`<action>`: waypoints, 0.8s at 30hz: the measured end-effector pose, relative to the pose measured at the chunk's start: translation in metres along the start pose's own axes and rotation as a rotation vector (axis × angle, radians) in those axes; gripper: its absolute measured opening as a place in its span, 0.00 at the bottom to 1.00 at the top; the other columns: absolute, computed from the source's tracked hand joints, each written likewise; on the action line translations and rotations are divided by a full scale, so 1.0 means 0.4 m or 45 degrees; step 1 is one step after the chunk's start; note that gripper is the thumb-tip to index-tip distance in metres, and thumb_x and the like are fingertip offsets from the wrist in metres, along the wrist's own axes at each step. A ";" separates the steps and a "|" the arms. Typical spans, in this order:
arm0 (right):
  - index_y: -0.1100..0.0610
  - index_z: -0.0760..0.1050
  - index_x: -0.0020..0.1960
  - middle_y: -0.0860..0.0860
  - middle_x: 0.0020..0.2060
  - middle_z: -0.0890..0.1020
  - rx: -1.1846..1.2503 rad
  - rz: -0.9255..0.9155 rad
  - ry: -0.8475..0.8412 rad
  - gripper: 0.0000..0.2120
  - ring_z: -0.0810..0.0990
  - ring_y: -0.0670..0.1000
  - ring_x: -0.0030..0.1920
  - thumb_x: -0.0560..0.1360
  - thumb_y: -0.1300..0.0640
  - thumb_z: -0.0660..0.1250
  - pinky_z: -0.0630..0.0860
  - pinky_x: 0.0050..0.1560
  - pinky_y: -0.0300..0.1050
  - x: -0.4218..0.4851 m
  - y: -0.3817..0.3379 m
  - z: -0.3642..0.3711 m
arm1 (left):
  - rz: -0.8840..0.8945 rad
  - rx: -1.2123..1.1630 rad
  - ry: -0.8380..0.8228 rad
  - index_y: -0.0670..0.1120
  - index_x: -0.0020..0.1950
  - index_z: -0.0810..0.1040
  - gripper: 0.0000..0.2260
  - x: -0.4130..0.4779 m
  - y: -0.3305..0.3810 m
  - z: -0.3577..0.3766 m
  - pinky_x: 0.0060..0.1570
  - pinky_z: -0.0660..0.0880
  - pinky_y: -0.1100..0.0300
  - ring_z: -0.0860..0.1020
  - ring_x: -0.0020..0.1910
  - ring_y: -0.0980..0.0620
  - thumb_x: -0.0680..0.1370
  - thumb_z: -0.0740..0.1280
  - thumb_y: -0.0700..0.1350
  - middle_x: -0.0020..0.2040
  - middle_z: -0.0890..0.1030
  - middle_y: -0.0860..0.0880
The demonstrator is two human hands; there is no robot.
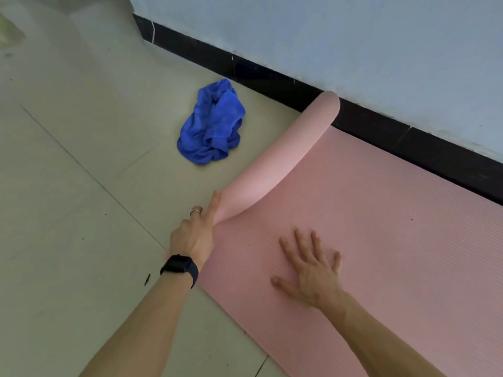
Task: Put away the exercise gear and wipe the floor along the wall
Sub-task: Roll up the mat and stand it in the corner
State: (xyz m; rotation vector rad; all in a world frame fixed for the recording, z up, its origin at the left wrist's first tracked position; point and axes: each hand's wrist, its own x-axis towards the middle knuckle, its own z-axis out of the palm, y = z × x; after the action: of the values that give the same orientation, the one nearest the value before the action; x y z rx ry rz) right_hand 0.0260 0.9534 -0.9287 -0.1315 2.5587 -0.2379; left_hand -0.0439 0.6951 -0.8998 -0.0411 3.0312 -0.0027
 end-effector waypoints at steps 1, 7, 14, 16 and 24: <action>0.35 0.31 0.77 0.41 0.75 0.26 0.001 0.004 -0.005 0.43 0.27 0.55 0.77 0.72 0.24 0.50 0.42 0.72 0.75 0.000 0.002 -0.008 | 0.044 0.057 0.023 0.59 0.80 0.44 0.44 -0.009 0.012 0.006 0.26 0.66 0.56 0.75 0.30 0.43 0.73 0.65 0.36 0.58 0.77 0.42; 0.39 0.46 0.80 0.43 0.81 0.43 0.228 0.111 -0.011 0.41 0.39 0.52 0.81 0.72 0.23 0.49 0.47 0.72 0.73 -0.006 -0.027 -0.076 | 0.220 0.270 0.135 0.57 0.81 0.47 0.39 -0.104 0.073 0.028 0.29 0.62 0.58 0.64 0.30 0.48 0.73 0.47 0.31 0.66 0.73 0.36; 0.43 0.45 0.80 0.49 0.72 0.67 1.872 0.356 0.036 0.50 0.71 0.59 0.69 0.69 0.30 0.70 0.72 0.64 0.63 0.090 -0.142 -0.313 | 0.190 0.182 0.186 0.54 0.82 0.43 0.42 -0.192 0.151 -0.013 0.30 0.68 0.56 0.71 0.33 0.45 0.72 0.55 0.34 0.69 0.70 0.36; 0.40 0.44 0.79 0.47 0.69 0.71 1.981 0.326 0.112 0.49 0.77 0.54 0.62 0.72 0.44 0.75 0.77 0.57 0.59 0.120 -0.163 -0.324 | 0.159 0.145 0.142 0.53 0.82 0.47 0.44 -0.218 0.159 -0.035 0.33 0.67 0.54 0.72 0.36 0.44 0.69 0.63 0.37 0.70 0.71 0.39; 0.37 0.43 0.80 0.50 0.65 0.77 1.880 0.275 -0.009 0.48 0.80 0.56 0.60 0.76 0.63 0.72 0.81 0.51 0.60 0.139 -0.052 -0.260 | 0.024 -0.377 -0.087 0.62 0.72 0.57 0.33 -0.209 0.108 -0.057 0.58 0.72 0.45 0.71 0.64 0.42 0.71 0.67 0.62 0.72 0.62 0.48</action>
State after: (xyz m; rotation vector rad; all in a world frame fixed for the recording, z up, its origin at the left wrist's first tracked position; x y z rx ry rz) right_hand -0.0762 0.9397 -0.8677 0.6691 1.7564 -1.8466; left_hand 0.0352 0.7406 -0.8679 -0.0368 2.9361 0.4391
